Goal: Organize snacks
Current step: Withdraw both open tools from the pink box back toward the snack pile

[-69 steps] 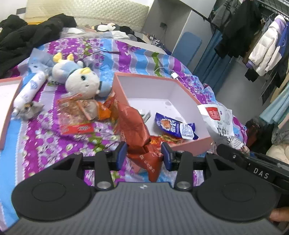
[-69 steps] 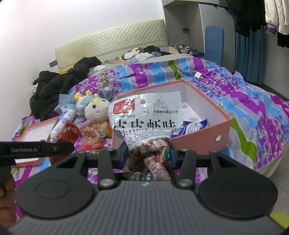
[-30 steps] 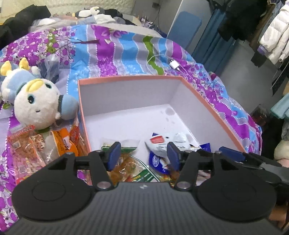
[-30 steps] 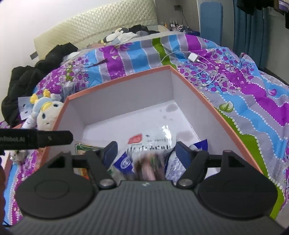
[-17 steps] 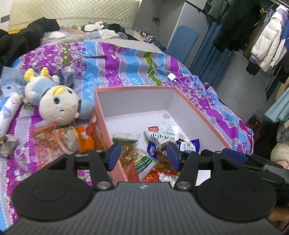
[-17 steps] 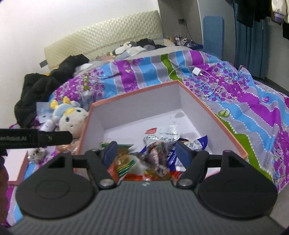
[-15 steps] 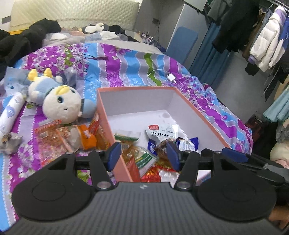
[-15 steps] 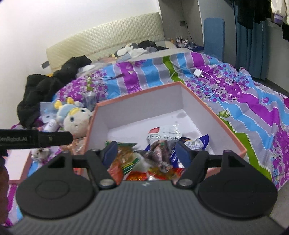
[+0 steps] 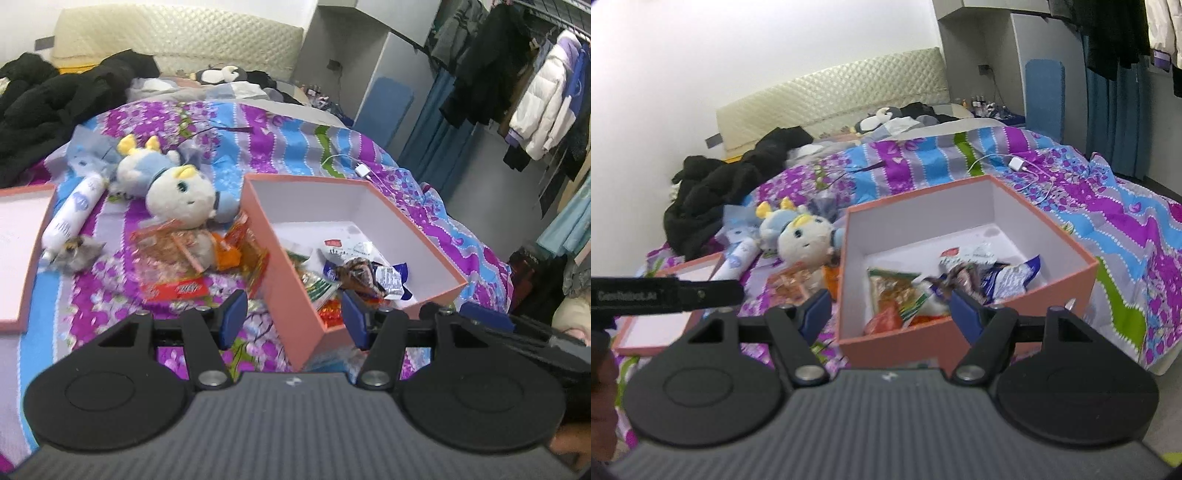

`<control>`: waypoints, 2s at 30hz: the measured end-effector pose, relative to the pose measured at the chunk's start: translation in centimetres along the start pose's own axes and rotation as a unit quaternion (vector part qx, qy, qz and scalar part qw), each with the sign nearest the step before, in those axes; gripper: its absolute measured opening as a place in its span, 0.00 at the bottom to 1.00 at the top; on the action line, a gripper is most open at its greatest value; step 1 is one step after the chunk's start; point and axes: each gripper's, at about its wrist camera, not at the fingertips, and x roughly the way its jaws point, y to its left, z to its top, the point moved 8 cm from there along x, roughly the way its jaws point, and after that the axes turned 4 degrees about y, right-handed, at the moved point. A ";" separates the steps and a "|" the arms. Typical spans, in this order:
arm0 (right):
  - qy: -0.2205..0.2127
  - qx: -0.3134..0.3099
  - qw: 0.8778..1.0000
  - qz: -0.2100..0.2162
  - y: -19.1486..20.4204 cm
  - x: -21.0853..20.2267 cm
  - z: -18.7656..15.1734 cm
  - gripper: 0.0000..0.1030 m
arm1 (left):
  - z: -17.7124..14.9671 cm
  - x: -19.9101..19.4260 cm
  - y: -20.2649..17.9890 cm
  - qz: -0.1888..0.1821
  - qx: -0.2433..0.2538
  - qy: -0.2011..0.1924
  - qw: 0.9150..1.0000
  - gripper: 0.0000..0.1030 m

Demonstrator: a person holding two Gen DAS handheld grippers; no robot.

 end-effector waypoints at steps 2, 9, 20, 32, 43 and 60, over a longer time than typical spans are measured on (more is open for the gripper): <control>0.001 -0.004 1.000 0.009 0.9 -0.7 -0.9 0.70 | -1.0 -1.2 0.5 0.004 -0.005 -0.004 1.000 0.60; 0.009 -0.027 0.999 0.028 3.4 -2.7 -3.1 0.70 | -3.8 -4.8 2.4 0.026 -0.020 -0.020 0.999 0.60; 0.032 -0.062 0.996 0.060 6.9 -3.0 -6.2 0.70 | -8.0 -7.9 6.5 0.051 -0.062 -0.014 0.997 0.60; 0.037 -0.074 0.995 0.056 7.9 -1.2 -6.3 0.70 | -8.3 -6.9 9.3 0.059 -0.078 -0.006 0.995 0.60; 0.054 -0.084 0.994 0.049 8.8 2.5 -6.4 0.70 | -7.2 -2.7 12.3 0.060 -0.086 0.014 0.994 0.60; 0.049 -0.164 0.983 0.063 13.9 10.5 -5.3 0.70 | -4.4 6.2 20.5 0.062 -0.148 0.053 0.986 0.60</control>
